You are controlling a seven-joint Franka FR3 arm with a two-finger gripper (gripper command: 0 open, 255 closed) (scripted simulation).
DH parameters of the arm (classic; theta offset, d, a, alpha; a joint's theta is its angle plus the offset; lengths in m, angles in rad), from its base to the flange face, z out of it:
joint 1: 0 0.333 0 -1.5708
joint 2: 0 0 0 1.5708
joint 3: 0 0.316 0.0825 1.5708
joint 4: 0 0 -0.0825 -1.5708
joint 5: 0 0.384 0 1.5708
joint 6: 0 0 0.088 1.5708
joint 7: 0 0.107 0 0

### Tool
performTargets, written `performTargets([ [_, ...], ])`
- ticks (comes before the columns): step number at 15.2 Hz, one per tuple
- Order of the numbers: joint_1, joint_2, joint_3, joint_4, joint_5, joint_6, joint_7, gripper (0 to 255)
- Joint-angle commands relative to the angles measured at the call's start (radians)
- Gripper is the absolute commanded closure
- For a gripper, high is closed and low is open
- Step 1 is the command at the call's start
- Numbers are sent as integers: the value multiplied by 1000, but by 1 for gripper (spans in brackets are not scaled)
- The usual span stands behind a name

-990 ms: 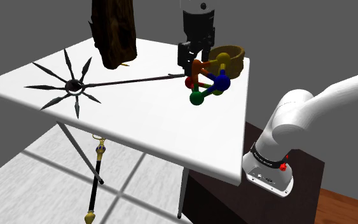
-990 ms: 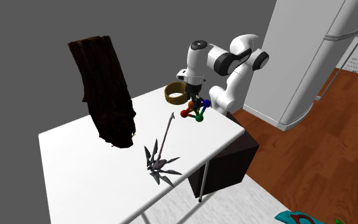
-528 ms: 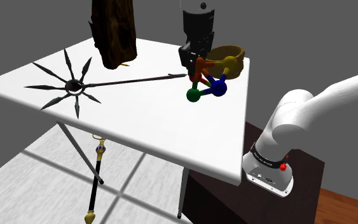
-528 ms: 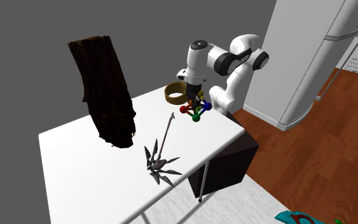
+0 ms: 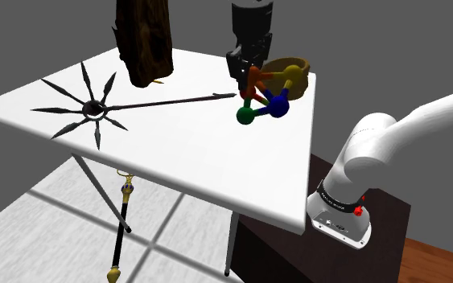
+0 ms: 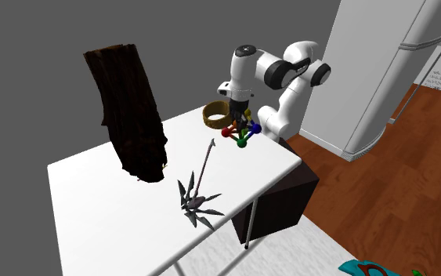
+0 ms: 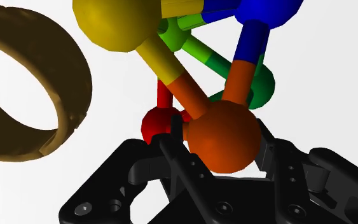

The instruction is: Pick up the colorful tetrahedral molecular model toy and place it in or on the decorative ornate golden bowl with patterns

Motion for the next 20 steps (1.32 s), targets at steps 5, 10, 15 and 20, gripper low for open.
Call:
performTargets([
  [5,-7,27,-5,103,-10,-76,-4,255],
  [10,-13,56,-6,195,-17,-140,-4,255],
  [15,-20,90,-6,293,-25,-204,-4,255],
  [20,-26,130,-3,399,-34,-271,-3,255],
])
